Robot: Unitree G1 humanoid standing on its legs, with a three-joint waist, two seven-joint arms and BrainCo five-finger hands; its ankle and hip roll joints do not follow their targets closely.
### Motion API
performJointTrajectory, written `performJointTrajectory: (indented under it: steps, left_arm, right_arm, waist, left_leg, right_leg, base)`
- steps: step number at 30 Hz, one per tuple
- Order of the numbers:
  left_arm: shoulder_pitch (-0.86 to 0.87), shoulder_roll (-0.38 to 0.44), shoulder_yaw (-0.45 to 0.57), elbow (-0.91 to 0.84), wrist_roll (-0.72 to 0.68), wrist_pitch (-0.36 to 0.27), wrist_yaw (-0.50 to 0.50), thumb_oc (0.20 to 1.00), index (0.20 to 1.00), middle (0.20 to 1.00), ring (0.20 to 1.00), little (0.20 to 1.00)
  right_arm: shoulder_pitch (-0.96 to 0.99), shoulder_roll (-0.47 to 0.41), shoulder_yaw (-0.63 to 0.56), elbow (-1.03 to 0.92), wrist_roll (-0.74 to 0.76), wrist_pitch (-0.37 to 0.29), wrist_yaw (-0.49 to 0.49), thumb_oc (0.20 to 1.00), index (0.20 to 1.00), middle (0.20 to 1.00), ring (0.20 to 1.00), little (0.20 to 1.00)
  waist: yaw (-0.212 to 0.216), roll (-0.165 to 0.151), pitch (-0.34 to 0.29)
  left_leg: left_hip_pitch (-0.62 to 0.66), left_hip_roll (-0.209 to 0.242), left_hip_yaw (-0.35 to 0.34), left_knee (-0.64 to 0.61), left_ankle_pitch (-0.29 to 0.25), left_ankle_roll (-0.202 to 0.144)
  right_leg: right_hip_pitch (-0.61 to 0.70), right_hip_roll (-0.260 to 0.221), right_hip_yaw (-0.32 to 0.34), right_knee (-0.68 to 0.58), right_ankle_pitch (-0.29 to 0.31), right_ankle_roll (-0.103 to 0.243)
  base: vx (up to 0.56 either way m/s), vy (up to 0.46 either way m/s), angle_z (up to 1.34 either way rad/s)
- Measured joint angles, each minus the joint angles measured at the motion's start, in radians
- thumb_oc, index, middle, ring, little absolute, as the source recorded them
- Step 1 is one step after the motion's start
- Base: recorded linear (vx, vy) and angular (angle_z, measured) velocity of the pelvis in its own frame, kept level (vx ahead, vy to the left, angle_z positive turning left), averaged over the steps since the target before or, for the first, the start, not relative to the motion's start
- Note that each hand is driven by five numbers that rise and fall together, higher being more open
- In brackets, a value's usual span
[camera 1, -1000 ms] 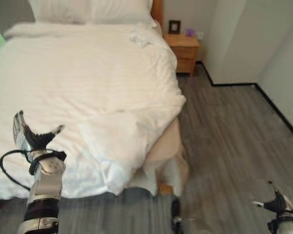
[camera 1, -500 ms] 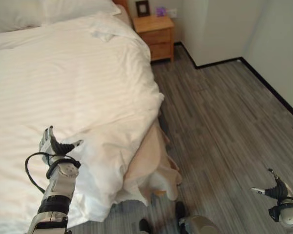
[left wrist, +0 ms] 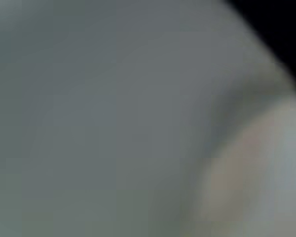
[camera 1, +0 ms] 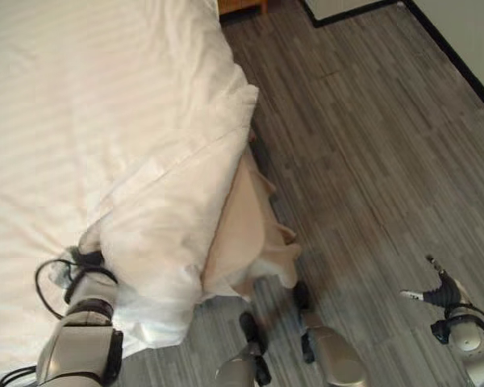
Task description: Making the bed.
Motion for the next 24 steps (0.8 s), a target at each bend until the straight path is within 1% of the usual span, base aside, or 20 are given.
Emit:
performJointTrajectory:
  steps: [2,3,4,5,6,7,8,10,12,13,14,15,16,17,19,20,23,24]
  left_arm:
    - [0.021,-0.109,-0.056,-0.229,-0.004,-0.008,-0.019,0.2,0.2,0.2,0.2,0.2]
    - [0.053,-0.167,-0.087,-0.365,-0.003,-0.032,-0.031,0.2,0.2,0.2,0.2,0.2]
    - [0.078,-0.216,-0.124,-0.46,-0.004,-0.049,-0.048,0.2,0.2,0.2,0.2,0.2]
    - [0.111,-0.312,-0.216,-0.614,-0.004,-0.08,-0.081,0.2,0.2,0.2,0.2,0.2]
    - [0.113,-0.334,-0.26,-0.65,-0.004,-0.089,-0.1,0.2,0.2,0.2,0.2,0.2]
    - [0.113,-0.343,-0.301,-0.669,-0.003,-0.115,-0.118,0.2,0.2,0.2,0.2,0.2]
    - [0.108,-0.35,-0.341,-0.702,-0.002,-0.118,-0.145,0.2,0.2,0.2,0.2,0.2]
    - [0.105,-0.347,-0.371,-0.729,-0.002,-0.125,-0.176,0.2,0.2,0.2,0.2,0.2]
    - [0.093,-0.355,-0.412,-0.74,-0.002,-0.12,-0.198,0.2,0.2,0.2,0.2,0.2]
    - [0.09,-0.354,-0.433,-0.739,-0.002,-0.121,-0.211,0.354,0.354,0.354,0.354,0.354]
    - [0.091,-0.364,-0.442,-0.735,-0.002,-0.121,-0.22,0.555,0.555,0.555,0.555,0.555]
    - [0.091,-0.382,-0.453,-0.735,-0.004,-0.121,-0.225,1.0,1.0,1.0,1.0,1.0]
    - [0.076,-0.403,-0.507,-0.694,-0.036,-0.123,-0.237,1.0,1.0,1.0,1.0,1.0]
    - [0.072,-0.411,-0.527,-0.668,-0.042,-0.124,-0.251,1.0,1.0,1.0,1.0,1.0]
    - [0.068,-0.454,-0.603,-0.615,-0.058,-0.133,-0.27,1.0,1.0,1.0,1.0,1.0]
    - [0.08,-0.519,-0.674,-0.542,-0.118,-0.141,-0.298,1.0,1.0,1.0,1.0,1.0]
    - [0.108,-0.598,-0.764,-0.462,-0.212,-0.146,-0.356,1.0,1.0,1.0,1.0,1.0]
    - [0.116,-0.647,-0.803,-0.391,-0.274,-0.154,-0.385,1.0,1.0,1.0,1.0,1.0]
  right_arm:
    - [-0.045,0.005,0.005,-0.015,-0.001,0.001,0.0,1.0,1.0,1.0,1.0,1.0]
    - [-0.05,0.011,0.003,-0.044,-0.001,-0.002,-0.006,1.0,1.0,1.0,1.0,1.0]
    - [-0.052,0.017,0.003,-0.061,-0.002,-0.004,-0.011,1.0,1.0,1.0,1.0,1.0]
    - [-0.064,0.028,0.003,-0.063,-0.002,-0.004,-0.019,1.0,1.0,1.0,1.0,1.0]
    - [-0.073,0.029,0.003,-0.04,-0.001,-0.004,-0.019,1.0,1.0,1.0,1.0,1.0]
    - [-0.083,0.029,0.005,-0.017,-0.001,-0.001,-0.019,1.0,1.0,1.0,1.0,1.0]
    - [-0.083,0.043,-0.006,0.009,0.0,0.005,-0.024,1.0,1.0,1.0,1.0,1.0]
    - [-0.075,0.055,-0.006,0.02,0.001,0.014,-0.025,1.0,1.0,1.0,1.0,1.0]
    - [-0.045,0.079,-0.009,0.042,0.007,0.018,-0.029,1.0,1.0,1.0,1.0,1.0]
    - [-0.042,0.088,-0.004,0.053,0.008,0.024,-0.029,1.0,1.0,1.0,1.0,1.0]
    - [-0.035,0.089,0.004,0.054,0.008,0.028,-0.029,1.0,1.0,1.0,1.0,1.0]
    - [-0.026,0.09,0.009,0.054,0.008,0.03,-0.029,1.0,1.0,1.0,1.0,1.0]
    - [-0.031,0.106,0.011,0.102,0.008,0.03,-0.04,1.0,1.0,1.0,1.0,1.0]
    - [-0.038,0.11,0.018,0.125,0.009,0.041,-0.041,1.0,1.0,1.0,1.0,1.0]
    - [-0.029,0.119,0.028,0.17,0.001,0.05,-0.061,1.0,1.0,1.0,1.0,1.0]
    - [-0.018,0.139,0.029,0.225,-0.003,0.07,-0.086,1.0,1.0,1.0,1.0,1.0]
    - [-0.006,0.17,0.032,0.261,-0.003,0.101,-0.108,1.0,1.0,1.0,1.0,1.0]
    - [-0.012,0.169,0.052,0.288,-0.006,0.129,-0.132,1.0,1.0,1.0,1.0,1.0]
  waist:
    - [0.009,0.001,-0.001]
    - [0.009,0.0,-0.002]
    - [0.008,-0.001,-0.002]
    - [-0.002,-0.003,-0.007]
    - [-0.007,-0.006,-0.009]
    - [-0.011,-0.01,-0.021]
    - [-0.031,-0.02,-0.031]
    - [-0.037,-0.024,-0.046]
    - [-0.06,-0.025,-0.052]
    - [-0.061,-0.022,-0.056]
    - [-0.064,-0.019,-0.06]
    - [-0.071,-0.018,-0.066]
    - [-0.083,-0.017,-0.068]
    - [-0.086,-0.017,-0.073]
    - [-0.1,-0.014,-0.081]
    - [-0.111,-0.013,-0.082]
    - [-0.147,-0.009,-0.084]
    - [-0.16,0.003,-0.086]
  left_leg:
    - [0.033,-0.008,-0.004,-0.002,-0.007,0.009]
    - [0.048,-0.013,-0.006,-0.002,-0.009,0.012]
    - [0.061,-0.019,-0.011,-0.002,-0.011,0.016]
    - [0.078,-0.03,-0.016,-0.002,-0.018,0.025]
    - [0.082,-0.033,-0.016,-0.002,-0.02,0.028]
    - [0.081,-0.037,-0.016,-0.002,-0.024,0.034]
    - [0.085,-0.041,-0.014,-0.001,-0.025,0.037]
    - [0.087,-0.042,-0.009,-0.002,-0.021,0.036]
    - [0.116,-0.044,0.006,0.004,-0.022,0.037]
    - [0.126,-0.044,0.013,-0.002,-0.025,0.041]
    - [0.135,-0.044,0.024,-0.002,-0.028,0.042]
    - [0.137,-0.046,0.033,-0.001,-0.03,0.042]
    - [0.15,-0.051,0.041,-0.002,-0.032,0.045]
    - [0.154,-0.052,0.051,-0.002,-0.035,0.047]
    - [0.157,-0.056,0.071,-0.002,-0.045,0.052]
    - [0.166,-0.061,0.089,-0.002,-0.048,0.054]
    - [0.168,-0.066,0.112,-0.002,-0.057,0.056]
    - [0.17,-0.068,0.141,-0.002,-0.062,0.059]
  right_leg:
    - [0.035,-0.01,0.0,0.0,-0.009,0.012]
    - [0.052,-0.016,0.0,0.0,-0.018,0.024]
    - [0.065,-0.021,-0.001,0.0,-0.02,0.025]
    - [0.085,-0.032,-0.001,0.0,-0.021,0.028]
    - [0.09,-0.035,0.0,0.0,-0.021,0.029]
    - [0.087,-0.039,0.001,0.0,-0.02,0.029]
    - [0.089,-0.042,0.006,0.0,-0.018,0.033]
    - [0.089,-0.042,0.009,0.0,-0.015,0.036]
    - [0.108,-0.039,0.027,0.0,-0.011,0.037]
    - [0.117,-0.038,0.034,0.0,-0.014,0.043]
    - [0.119,-0.038,0.041,0.0,-0.014,0.043]
    - [0.117,-0.037,0.055,0.0,-0.012,0.044]
    - [0.125,-0.039,0.066,0.0,-0.012,0.045]
    - [0.125,-0.039,0.074,0.0,-0.011,0.046]
    - [0.117,-0.039,0.099,-0.001,-0.011,0.046]
    - [0.115,-0.04,0.118,-0.002,-0.009,0.048]
    - [0.107,-0.041,0.141,-0.002,-0.005,0.054]
    - [0.102,-0.042,0.161,-0.001,0.002,0.063]
  base:
    - [0.04,0.053,0.1]
    - [0.02,0.047,0.07]
    - [0.01,0.036,0.07]
    - [0.01,0.027,0.05]
    - [0.02,0.036,0.02]
    - [0.01,0.034,-0.04]
    - [0.0,0.037,-0.03]
    - [0.0,0.047,-0.11]
    - [0.0,0.048,-0.21]
    - [-0.01,0.053,-0.23]
    - [0.01,0.053,-0.28]
    - [0.01,0.049,-0.29]
    - [-0.01,0.031,-0.27]
    - [-0.02,0.023,-0.31]
    - [-0.05,0.013,-0.36]
    - [-0.07,0.012,-0.29]
    - [-0.04,0.023,-0.33]
    - [-0.02,0.015,-0.53]
